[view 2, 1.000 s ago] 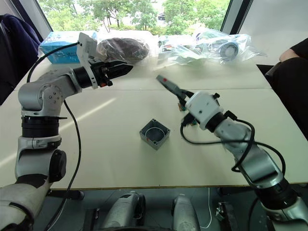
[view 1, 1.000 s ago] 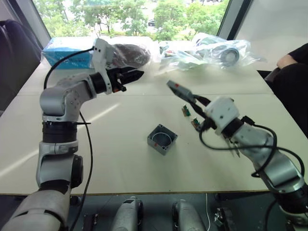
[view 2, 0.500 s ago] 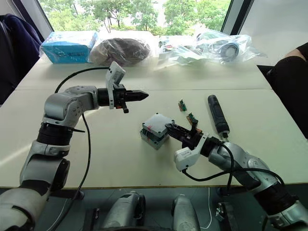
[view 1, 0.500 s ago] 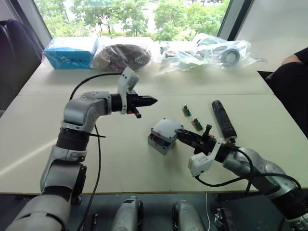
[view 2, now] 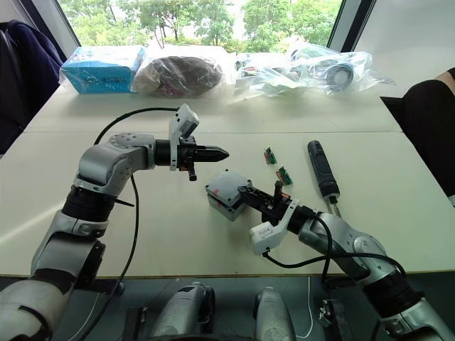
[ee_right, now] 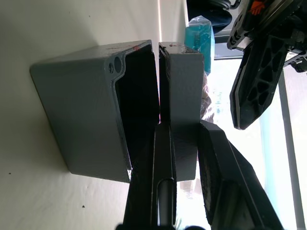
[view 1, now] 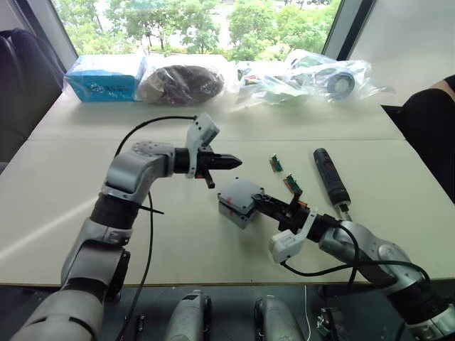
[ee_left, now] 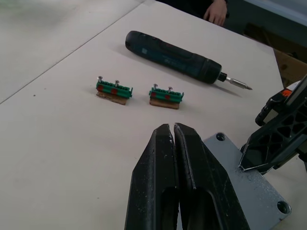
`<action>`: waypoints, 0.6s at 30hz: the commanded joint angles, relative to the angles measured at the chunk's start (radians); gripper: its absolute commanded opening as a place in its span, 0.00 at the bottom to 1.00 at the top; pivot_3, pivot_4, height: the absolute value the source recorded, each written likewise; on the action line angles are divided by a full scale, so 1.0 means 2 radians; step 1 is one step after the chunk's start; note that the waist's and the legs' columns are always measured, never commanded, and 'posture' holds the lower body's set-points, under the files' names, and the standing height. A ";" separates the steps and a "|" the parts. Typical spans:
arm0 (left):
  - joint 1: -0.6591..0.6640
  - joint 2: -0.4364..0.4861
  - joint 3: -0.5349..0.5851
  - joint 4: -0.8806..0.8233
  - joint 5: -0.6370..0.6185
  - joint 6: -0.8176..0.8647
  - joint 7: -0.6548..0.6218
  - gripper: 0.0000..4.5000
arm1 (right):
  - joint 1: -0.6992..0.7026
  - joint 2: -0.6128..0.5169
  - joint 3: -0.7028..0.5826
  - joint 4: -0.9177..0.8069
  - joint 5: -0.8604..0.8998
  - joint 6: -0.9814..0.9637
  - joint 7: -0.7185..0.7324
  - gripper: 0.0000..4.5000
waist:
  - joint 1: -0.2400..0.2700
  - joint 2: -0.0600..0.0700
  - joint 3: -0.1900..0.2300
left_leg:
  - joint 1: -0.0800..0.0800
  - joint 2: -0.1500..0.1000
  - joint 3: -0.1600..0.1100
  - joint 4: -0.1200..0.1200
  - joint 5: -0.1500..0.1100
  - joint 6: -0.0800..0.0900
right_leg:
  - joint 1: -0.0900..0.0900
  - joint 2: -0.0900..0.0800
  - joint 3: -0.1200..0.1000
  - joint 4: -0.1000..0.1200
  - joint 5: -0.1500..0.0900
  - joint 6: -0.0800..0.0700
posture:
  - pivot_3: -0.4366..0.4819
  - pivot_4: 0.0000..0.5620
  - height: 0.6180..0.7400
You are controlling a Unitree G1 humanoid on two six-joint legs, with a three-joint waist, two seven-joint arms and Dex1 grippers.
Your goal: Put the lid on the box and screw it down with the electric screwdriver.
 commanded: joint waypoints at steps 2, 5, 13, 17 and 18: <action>0.004 0.004 -0.015 -0.024 0.011 -0.016 -0.011 0.02 | 0.012 0.007 -0.012 -0.004 -0.007 -0.001 -0.009 0.02 | 0.000 0.000 0.000 | 0.000 0.000 0.000 0.000 0.000 0.000 | 0.000 0.000 0.000 0.000 0.000 0.000 | 0.48 0.27 1.00; 0.004 0.001 -0.014 -0.024 0.014 -0.018 -0.011 0.02 | 0.021 0.010 -0.019 -0.013 -0.015 0.002 -0.020 0.02 | 0.000 0.000 0.000 | 0.000 0.000 0.000 0.000 0.000 0.000 | 0.000 0.000 0.000 0.000 0.000 0.000 | 0.48 0.27 1.00; 0.008 -0.002 -0.016 -0.031 0.011 -0.014 -0.016 0.02 | 0.038 0.026 -0.022 -0.023 -0.035 0.011 -0.033 0.02 | 0.000 0.000 0.000 | 0.000 0.000 0.000 0.000 0.000 0.000 | 0.000 0.000 0.000 0.000 0.000 0.000 | 0.48 0.27 1.00; 0.012 0.001 -0.022 -0.035 0.015 -0.014 -0.021 0.02 | 0.045 0.025 -0.019 -0.019 -0.043 0.005 -0.037 0.02 | 0.000 0.000 0.000 | 0.000 0.000 0.000 0.000 0.000 0.000 | 0.000 0.000 0.000 0.000 0.000 0.000 | 0.48 0.27 1.00; 0.013 0.002 -0.025 -0.036 0.017 -0.015 -0.024 0.02 | 0.046 0.025 -0.018 -0.018 -0.045 0.003 -0.039 0.02 | 0.000 0.000 0.000 | 0.000 0.000 0.000 0.000 0.000 0.000 | 0.000 0.000 0.000 0.000 0.000 0.000 | 0.48 0.27 1.00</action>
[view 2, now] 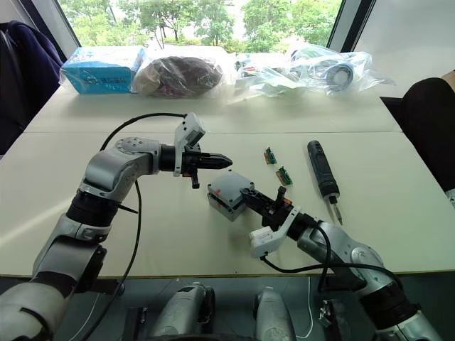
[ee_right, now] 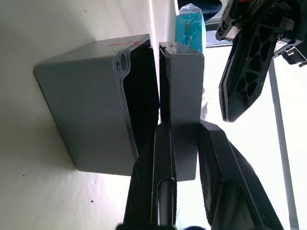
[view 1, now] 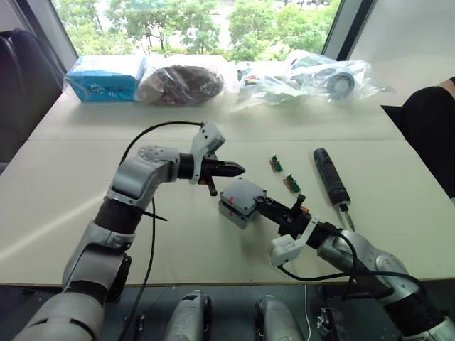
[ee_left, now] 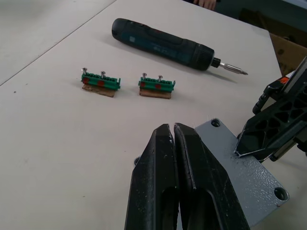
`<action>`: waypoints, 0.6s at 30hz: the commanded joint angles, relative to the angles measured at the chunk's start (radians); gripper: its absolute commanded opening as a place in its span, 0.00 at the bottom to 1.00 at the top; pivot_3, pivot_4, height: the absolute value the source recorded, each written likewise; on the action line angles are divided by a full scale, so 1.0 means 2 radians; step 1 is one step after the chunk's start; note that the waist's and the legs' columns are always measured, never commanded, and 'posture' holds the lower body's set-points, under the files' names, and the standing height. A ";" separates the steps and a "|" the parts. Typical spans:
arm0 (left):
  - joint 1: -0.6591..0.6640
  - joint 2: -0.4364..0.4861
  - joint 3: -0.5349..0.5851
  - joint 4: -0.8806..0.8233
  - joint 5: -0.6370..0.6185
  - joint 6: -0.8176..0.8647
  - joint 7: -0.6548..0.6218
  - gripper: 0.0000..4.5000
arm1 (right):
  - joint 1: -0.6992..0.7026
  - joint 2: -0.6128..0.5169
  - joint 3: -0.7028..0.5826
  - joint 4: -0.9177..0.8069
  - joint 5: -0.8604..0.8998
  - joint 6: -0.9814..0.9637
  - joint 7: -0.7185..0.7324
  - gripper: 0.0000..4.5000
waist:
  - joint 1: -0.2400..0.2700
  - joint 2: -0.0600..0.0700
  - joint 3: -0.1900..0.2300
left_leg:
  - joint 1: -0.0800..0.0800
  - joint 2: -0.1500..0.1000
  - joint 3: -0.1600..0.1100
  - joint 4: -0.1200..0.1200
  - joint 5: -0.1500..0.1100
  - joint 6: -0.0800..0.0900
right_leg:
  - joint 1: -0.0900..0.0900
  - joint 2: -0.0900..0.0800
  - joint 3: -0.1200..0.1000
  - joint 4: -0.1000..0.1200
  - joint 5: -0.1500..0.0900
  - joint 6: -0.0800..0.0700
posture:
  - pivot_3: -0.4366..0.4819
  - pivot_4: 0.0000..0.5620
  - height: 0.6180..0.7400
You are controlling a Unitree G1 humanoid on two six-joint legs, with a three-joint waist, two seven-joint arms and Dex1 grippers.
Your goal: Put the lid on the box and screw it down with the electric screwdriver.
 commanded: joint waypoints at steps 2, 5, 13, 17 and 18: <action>0.004 0.006 -0.014 -0.021 0.009 -0.007 -0.011 0.02 | 0.006 0.000 -0.001 -0.010 -0.013 -0.007 -0.007 0.02 | 0.000 0.000 0.000 | 0.000 0.000 0.000 0.000 0.000 0.000 | 0.000 0.000 0.000 0.000 0.000 0.000 | 0.48 0.27 1.00; 0.009 0.009 -0.025 -0.022 0.017 -0.012 -0.013 0.02 | 0.007 0.000 -0.001 -0.011 -0.022 -0.007 -0.012 0.02 | 0.000 0.000 0.000 | 0.000 0.000 0.000 0.000 0.000 0.000 | 0.000 0.000 0.000 0.000 0.000 0.000 | 0.48 0.27 1.00; 0.017 0.013 -0.030 -0.029 0.020 -0.010 -0.020 0.02 | 0.013 0.006 0.007 -0.012 -0.035 -0.004 -0.012 0.02 | 0.000 0.000 0.000 | 0.000 0.000 0.000 0.000 0.000 0.000 | 0.000 0.000 0.000 0.000 0.000 0.000 | 0.48 0.27 1.00; 0.016 0.013 -0.028 -0.028 0.020 -0.009 -0.021 0.02 | 0.011 0.009 0.008 -0.011 -0.038 -0.003 -0.012 0.02 | 0.000 0.000 0.000 | 0.001 0.000 0.000 0.000 0.000 0.000 | 0.000 0.000 0.000 0.000 0.000 0.000 | 0.48 0.27 1.00; 0.016 0.014 -0.028 -0.028 0.019 -0.008 -0.022 0.02 | 0.010 0.011 0.007 -0.010 -0.037 -0.002 -0.013 0.02 | 0.000 0.000 0.000 | 0.001 0.000 0.000 0.000 0.000 0.000 | 0.000 0.000 0.000 0.000 0.000 0.000 | 0.48 0.27 1.00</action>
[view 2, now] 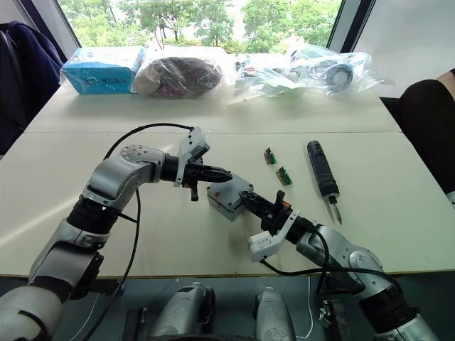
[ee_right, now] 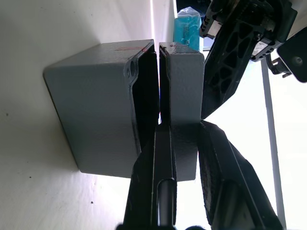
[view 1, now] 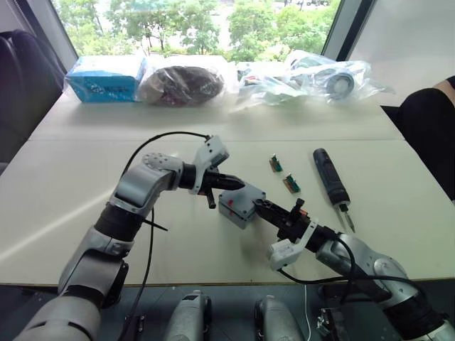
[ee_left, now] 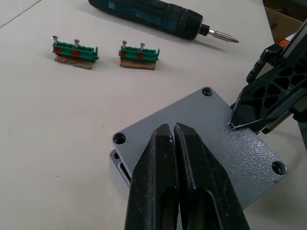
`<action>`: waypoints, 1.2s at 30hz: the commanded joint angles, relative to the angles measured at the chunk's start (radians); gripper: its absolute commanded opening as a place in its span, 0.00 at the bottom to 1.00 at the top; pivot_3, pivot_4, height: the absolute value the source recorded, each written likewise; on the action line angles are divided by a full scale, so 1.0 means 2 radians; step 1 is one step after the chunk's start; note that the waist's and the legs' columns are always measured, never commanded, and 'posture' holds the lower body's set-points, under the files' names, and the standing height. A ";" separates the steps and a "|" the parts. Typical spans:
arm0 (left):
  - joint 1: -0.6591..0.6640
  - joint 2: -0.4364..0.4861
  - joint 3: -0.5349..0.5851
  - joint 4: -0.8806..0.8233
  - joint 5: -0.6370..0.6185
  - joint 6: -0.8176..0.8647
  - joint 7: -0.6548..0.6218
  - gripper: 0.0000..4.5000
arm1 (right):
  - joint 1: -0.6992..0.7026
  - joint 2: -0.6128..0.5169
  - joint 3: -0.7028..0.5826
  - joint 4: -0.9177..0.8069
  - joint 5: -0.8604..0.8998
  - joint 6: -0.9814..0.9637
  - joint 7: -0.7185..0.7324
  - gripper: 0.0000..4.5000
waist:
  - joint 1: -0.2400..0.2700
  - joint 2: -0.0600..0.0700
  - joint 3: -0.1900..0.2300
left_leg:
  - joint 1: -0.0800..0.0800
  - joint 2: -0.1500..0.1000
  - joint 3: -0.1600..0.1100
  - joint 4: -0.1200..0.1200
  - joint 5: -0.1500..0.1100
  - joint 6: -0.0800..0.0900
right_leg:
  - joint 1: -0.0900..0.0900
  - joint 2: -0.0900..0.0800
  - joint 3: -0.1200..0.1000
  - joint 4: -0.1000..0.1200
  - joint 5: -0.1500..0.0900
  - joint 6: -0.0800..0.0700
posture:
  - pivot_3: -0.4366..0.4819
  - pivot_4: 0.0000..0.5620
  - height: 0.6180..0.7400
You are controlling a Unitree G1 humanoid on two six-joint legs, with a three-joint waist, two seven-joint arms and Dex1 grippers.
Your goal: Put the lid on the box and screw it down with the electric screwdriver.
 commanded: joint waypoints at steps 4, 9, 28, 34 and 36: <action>-0.001 0.006 0.002 -0.018 0.001 -0.004 -0.008 0.02 | 0.003 0.006 0.007 -0.004 -0.004 -0.002 0.003 0.02 | 0.000 0.000 0.000 | 0.000 0.000 0.000 0.000 0.000 0.000 | 0.000 0.000 0.000 0.000 0.000 0.000 | 0.48 0.27 1.00; 0.007 0.017 -0.025 -0.022 0.025 -0.017 -0.015 0.02 | 0.008 0.005 0.012 0.002 -0.004 -0.003 0.010 0.02 | 0.000 0.000 0.000 | 0.000 0.000 0.000 0.000 0.000 0.000 | 0.000 0.000 0.000 0.000 0.000 0.000 | 0.48 0.27 1.00; 0.025 0.025 -0.105 0.033 0.124 0.008 0.029 0.00 | 0.018 0.004 -0.014 -0.020 0.033 0.022 0.038 0.78 | 0.000 -0.003 -0.010 | 0.016 0.000 0.000 -0.007 -0.001 0.000 | 0.012 -0.001 0.000 -0.003 -0.003 -0.005 | 0.48 0.27 1.00; 0.031 0.024 -0.104 0.022 0.122 0.014 0.025 0.00 | 0.018 -0.002 -0.022 -0.027 0.050 0.021 0.051 0.78 | 0.000 -0.002 -0.010 | 0.016 0.000 0.000 -0.007 -0.001 0.000 | 0.012 -0.001 0.000 -0.003 -0.004 -0.005 | 0.48 0.27 1.00; 0.031 0.025 -0.104 0.022 0.123 0.013 0.025 0.00 | 0.019 -0.001 -0.023 -0.030 0.055 0.020 0.055 0.78 | 0.000 -0.002 -0.010 | 0.016 0.000 0.000 -0.007 -0.001 0.000 | 0.012 -0.001 0.000 -0.003 -0.004 -0.005 | 0.48 0.27 1.00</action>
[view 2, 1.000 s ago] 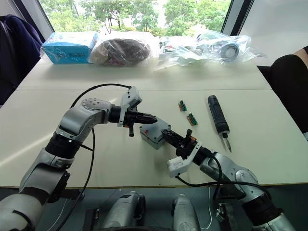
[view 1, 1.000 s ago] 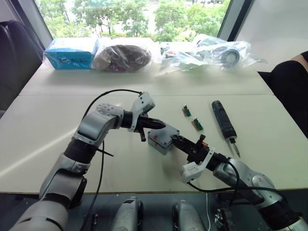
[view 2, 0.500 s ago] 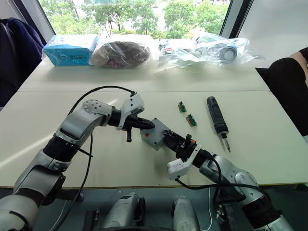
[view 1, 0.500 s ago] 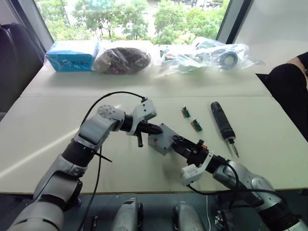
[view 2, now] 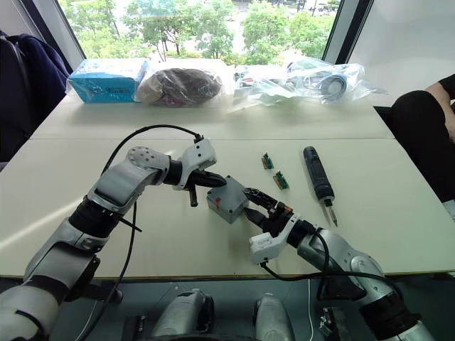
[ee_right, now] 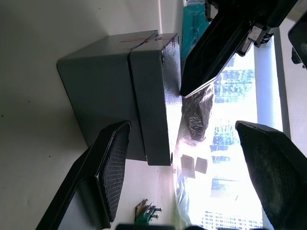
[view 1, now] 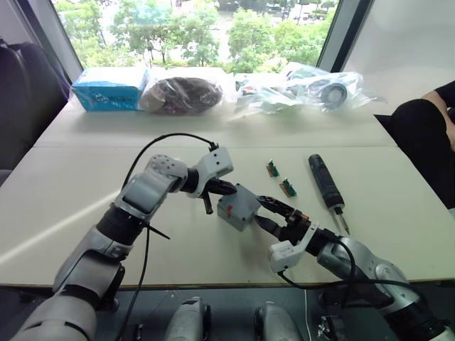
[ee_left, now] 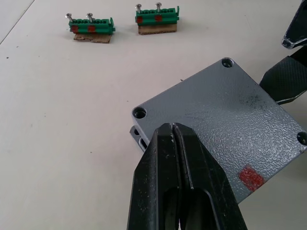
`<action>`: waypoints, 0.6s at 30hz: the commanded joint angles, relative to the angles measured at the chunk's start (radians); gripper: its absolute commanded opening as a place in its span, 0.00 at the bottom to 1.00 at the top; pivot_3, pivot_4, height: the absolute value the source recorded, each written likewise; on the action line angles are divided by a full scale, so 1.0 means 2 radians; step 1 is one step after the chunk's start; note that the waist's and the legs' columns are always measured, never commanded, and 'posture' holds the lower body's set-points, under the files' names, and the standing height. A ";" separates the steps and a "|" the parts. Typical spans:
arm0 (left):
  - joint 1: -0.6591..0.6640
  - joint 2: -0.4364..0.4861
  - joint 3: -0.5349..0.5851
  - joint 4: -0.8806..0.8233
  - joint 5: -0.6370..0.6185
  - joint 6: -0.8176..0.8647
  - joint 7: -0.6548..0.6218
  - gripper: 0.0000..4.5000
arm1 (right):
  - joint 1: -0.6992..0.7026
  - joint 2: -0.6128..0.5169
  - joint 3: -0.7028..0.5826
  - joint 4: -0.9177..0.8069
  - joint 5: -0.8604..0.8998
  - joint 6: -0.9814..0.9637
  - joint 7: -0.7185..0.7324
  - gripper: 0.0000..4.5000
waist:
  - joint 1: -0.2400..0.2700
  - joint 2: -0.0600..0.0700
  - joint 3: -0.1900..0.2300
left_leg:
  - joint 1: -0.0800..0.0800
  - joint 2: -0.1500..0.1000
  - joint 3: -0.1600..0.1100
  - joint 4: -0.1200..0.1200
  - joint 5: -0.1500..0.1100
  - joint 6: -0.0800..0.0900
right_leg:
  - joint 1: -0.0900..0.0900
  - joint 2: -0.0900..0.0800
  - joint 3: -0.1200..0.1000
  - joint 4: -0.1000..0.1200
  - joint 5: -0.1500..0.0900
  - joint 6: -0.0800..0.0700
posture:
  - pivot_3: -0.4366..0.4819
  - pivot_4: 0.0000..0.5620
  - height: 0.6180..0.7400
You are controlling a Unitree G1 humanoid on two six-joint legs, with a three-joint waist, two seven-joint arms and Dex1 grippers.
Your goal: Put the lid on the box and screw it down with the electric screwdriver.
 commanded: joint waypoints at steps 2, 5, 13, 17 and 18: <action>0.027 0.007 -0.037 0.028 0.024 0.032 -0.001 0.00 | -0.002 -0.002 -0.018 -0.023 0.021 -0.001 0.007 0.78 | 0.000 0.000 0.000 | 0.000 0.000 0.000 0.000 0.000 0.000 | 0.000 0.000 0.000 0.000 0.000 0.000 | 0.48 0.27 1.00; 0.027 0.010 -0.037 0.022 0.022 0.036 -0.004 0.00 | -0.003 0.000 -0.018 -0.022 0.024 -0.001 0.010 0.78 | 0.000 0.000 0.000 | 0.000 0.000 0.000 0.000 0.000 0.000 | 0.000 0.000 0.000 0.000 0.000 0.000 | 0.48 0.27 1.00; 0.024 0.009 -0.016 0.022 0.015 0.027 -0.003 0.00 | 0.008 -0.003 -0.023 -0.021 0.035 0.000 0.017 0.25 | 0.000 0.000 0.000 | 0.000 0.000 0.000 -0.001 0.000 0.000 | -0.001 0.000 0.000 0.000 0.000 0.000 | 0.48 0.27 1.00; 0.018 -0.006 0.016 0.028 -0.004 0.031 0.004 0.00 | 0.012 -0.001 -0.028 -0.021 0.042 0.007 0.022 0.00 | 0.000 0.000 0.000 | -0.001 0.000 0.000 -0.001 0.000 0.000 | -0.002 0.000 0.000 0.000 0.000 0.000 | 0.48 0.27 1.00; 0.018 -0.008 0.023 0.026 -0.010 0.033 0.003 0.00 | 0.014 0.000 -0.029 -0.021 0.045 0.009 0.025 0.00 | 0.000 0.000 0.000 | -0.001 0.000 0.000 -0.001 0.000 0.000 | -0.002 0.000 0.000 0.000 0.000 0.000 | 0.48 0.27 1.00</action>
